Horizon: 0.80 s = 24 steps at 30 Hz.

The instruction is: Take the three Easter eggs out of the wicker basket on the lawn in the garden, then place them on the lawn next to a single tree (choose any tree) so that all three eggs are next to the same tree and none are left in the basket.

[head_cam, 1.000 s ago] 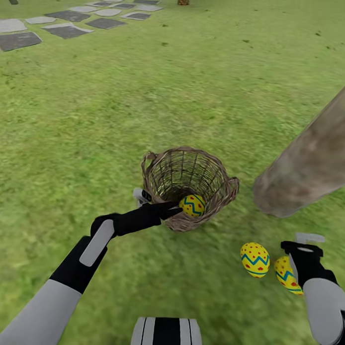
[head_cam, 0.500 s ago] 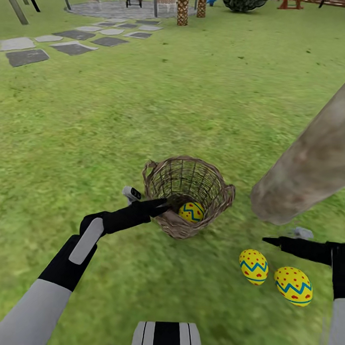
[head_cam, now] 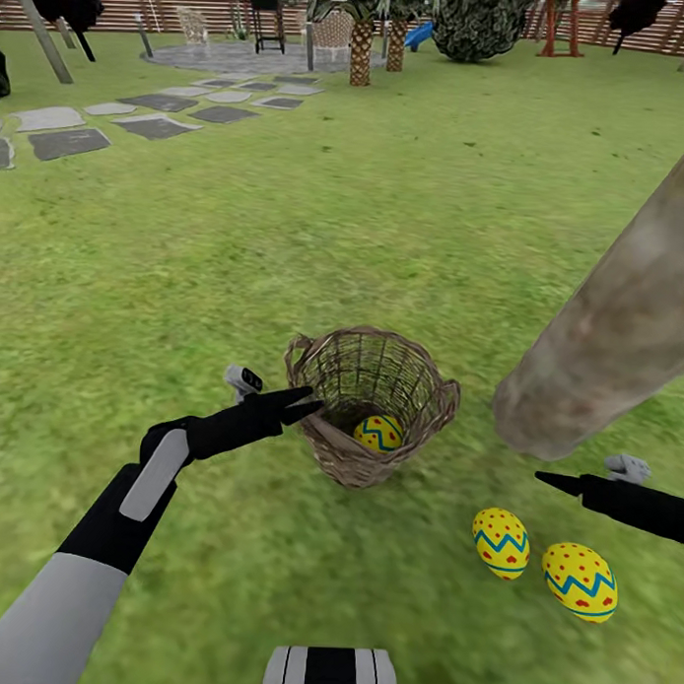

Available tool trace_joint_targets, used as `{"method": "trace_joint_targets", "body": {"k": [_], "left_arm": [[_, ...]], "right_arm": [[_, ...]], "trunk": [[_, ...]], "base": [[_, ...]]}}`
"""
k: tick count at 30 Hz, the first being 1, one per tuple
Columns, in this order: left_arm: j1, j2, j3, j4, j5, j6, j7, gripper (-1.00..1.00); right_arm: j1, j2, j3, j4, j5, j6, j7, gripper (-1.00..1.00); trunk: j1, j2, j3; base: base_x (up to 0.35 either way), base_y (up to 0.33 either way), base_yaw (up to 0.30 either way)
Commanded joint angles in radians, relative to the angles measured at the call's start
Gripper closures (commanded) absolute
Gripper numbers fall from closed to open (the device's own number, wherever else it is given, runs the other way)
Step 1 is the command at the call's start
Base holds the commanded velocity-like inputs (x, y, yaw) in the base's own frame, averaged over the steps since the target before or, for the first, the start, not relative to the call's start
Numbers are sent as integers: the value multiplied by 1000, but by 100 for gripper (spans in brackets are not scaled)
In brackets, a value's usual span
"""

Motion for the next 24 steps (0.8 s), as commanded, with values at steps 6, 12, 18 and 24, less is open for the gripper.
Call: {"method": "trace_joint_targets", "body": {"k": [6, 12, 18, 24], "left_arm": [[0, 34, 6, 5, 0, 2, 2, -100], [0, 38, 17, 8, -3, -1, 4, -100], [0, 38, 29, 10, -5, -3, 5, -100], [0, 38, 30, 11, -6, -5, 8, -100]], "right_arm": [[-1, 47, -5, -6, -8, 8, 9, -100], [-1, 55, -34, -35, -62, 10, 5, -100], [-10, 98, -35, -38, -109, 9, 1, -100], [-73, 194, -15, -38, -112, 0, -68, -100]], "trunk": [[-3, 1, 23], [-6, 3, 46], [-8, 4, 69], [-11, 5, 92]], "base": [[0, 0, 0], [0, 0, 0], [0, 0, 0], [0, 0, 0]]}}
